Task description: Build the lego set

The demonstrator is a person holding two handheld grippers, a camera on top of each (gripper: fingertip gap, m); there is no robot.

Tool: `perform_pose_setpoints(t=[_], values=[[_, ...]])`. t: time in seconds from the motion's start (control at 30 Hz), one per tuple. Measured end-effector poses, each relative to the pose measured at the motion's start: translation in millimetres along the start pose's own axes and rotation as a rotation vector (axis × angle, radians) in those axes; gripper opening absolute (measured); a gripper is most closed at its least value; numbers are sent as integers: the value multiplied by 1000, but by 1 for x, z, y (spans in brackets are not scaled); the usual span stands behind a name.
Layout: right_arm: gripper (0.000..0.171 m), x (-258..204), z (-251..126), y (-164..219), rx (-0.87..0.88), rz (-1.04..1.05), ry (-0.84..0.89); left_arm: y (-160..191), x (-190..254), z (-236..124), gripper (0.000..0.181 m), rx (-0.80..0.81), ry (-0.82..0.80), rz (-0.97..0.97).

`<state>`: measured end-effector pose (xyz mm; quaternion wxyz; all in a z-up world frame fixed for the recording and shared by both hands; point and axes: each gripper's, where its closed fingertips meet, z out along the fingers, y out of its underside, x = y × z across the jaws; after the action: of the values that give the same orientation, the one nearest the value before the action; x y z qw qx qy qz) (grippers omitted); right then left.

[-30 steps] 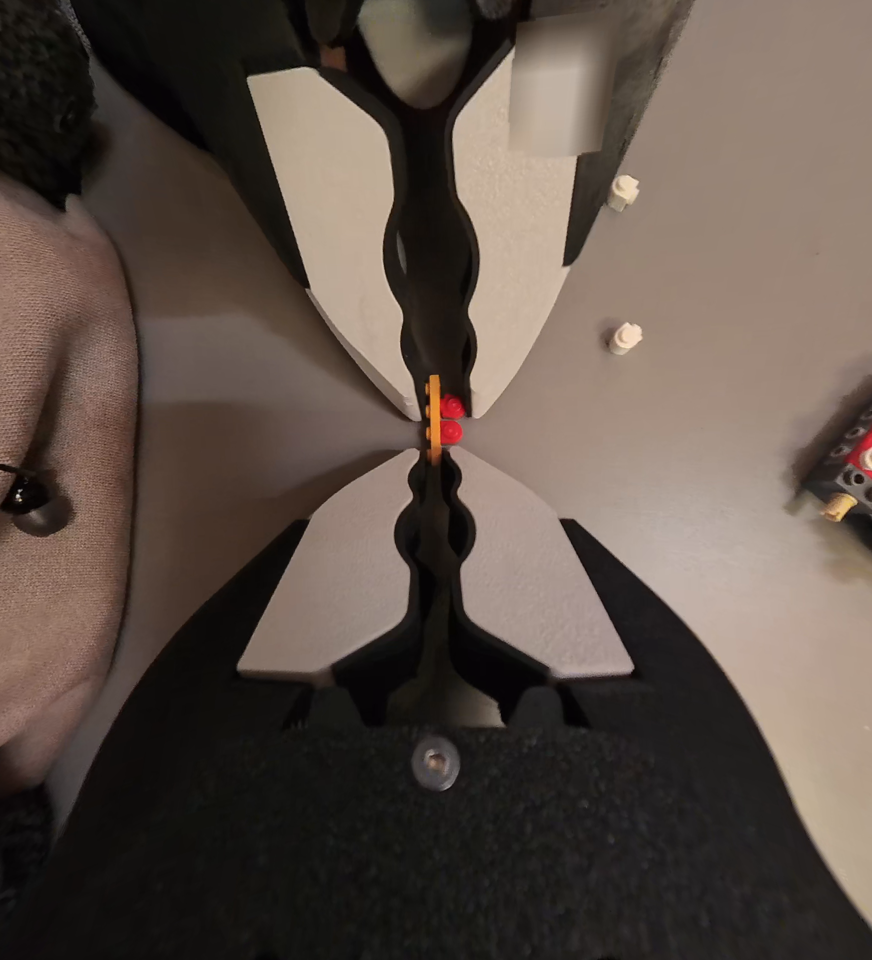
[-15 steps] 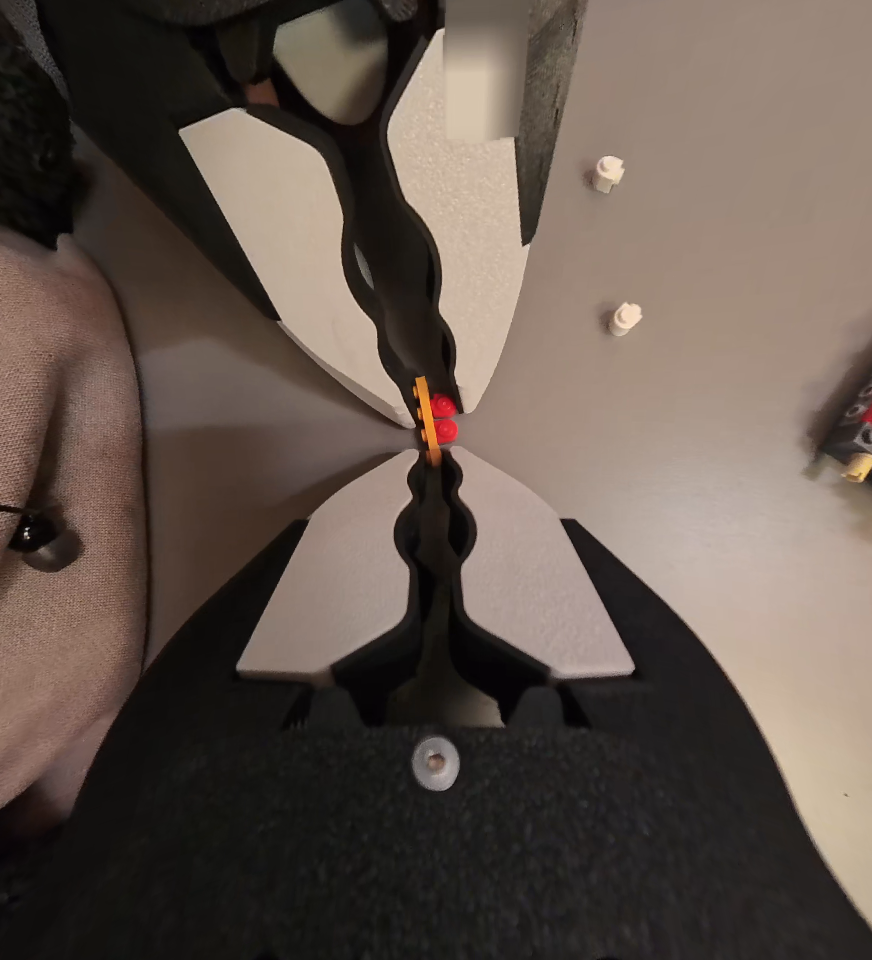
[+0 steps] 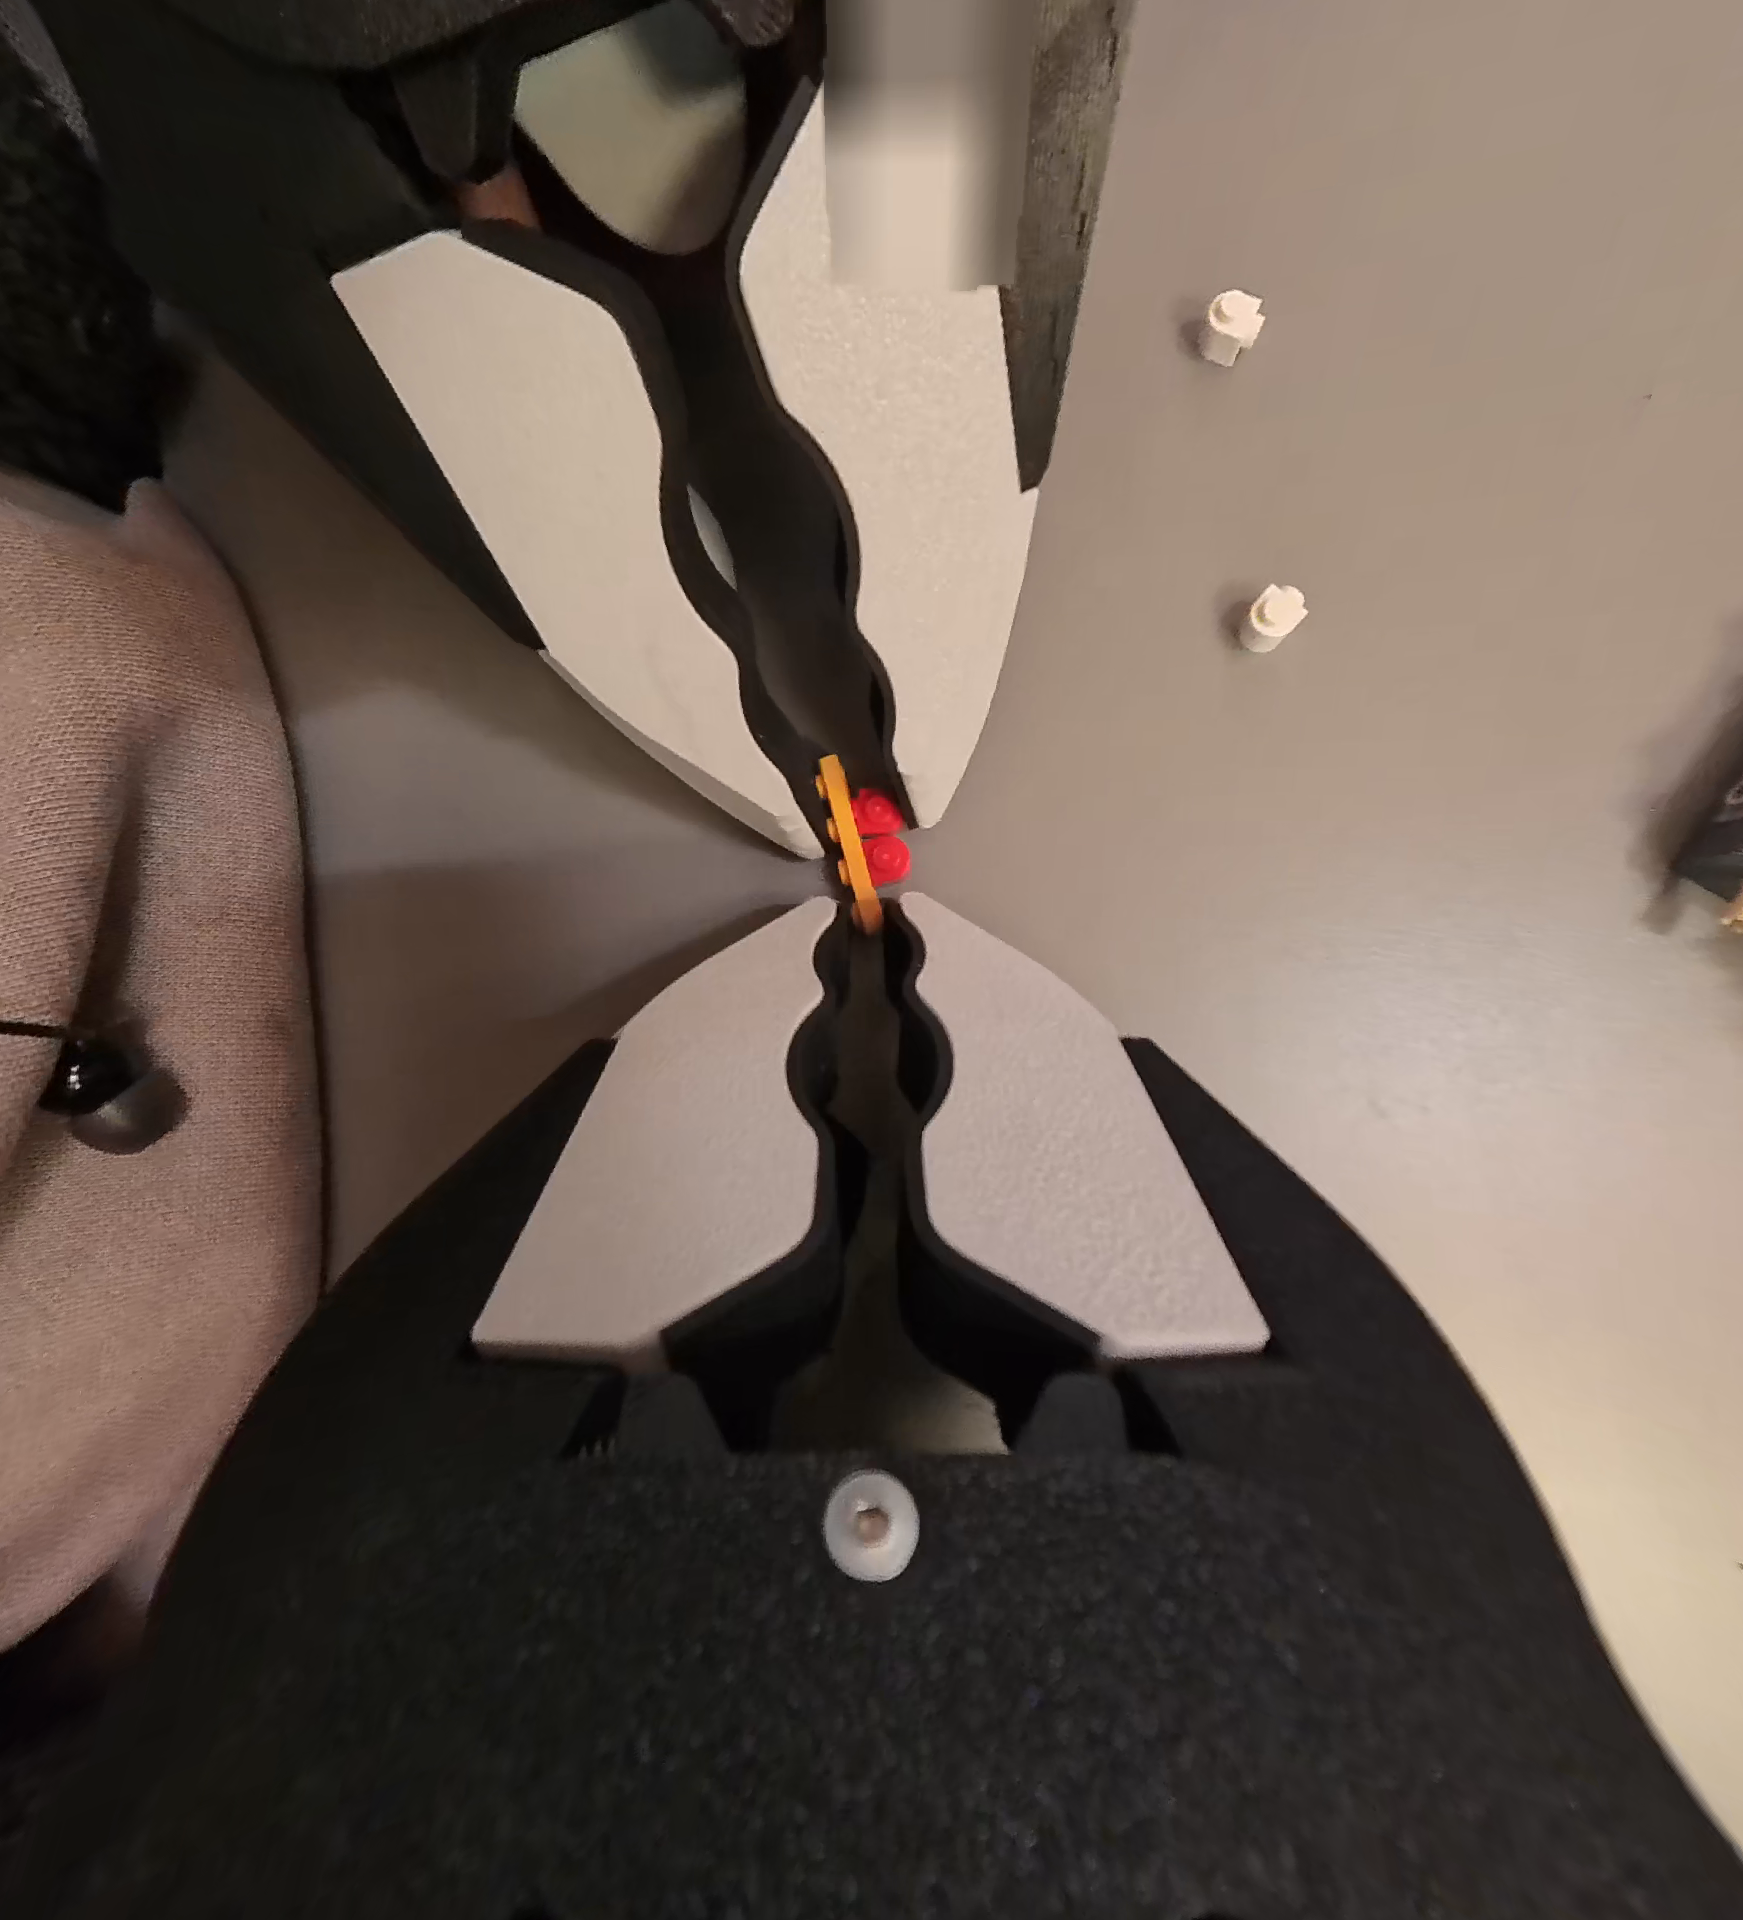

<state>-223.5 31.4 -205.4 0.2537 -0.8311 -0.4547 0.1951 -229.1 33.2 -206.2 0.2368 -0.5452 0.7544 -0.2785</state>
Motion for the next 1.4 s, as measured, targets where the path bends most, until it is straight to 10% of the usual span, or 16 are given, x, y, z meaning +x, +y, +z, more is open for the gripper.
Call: perform_pose_setpoints(t=[1.4], values=[[5,4,2,0,24,166,46,-3,-1,3,27,-7,17,-130]])
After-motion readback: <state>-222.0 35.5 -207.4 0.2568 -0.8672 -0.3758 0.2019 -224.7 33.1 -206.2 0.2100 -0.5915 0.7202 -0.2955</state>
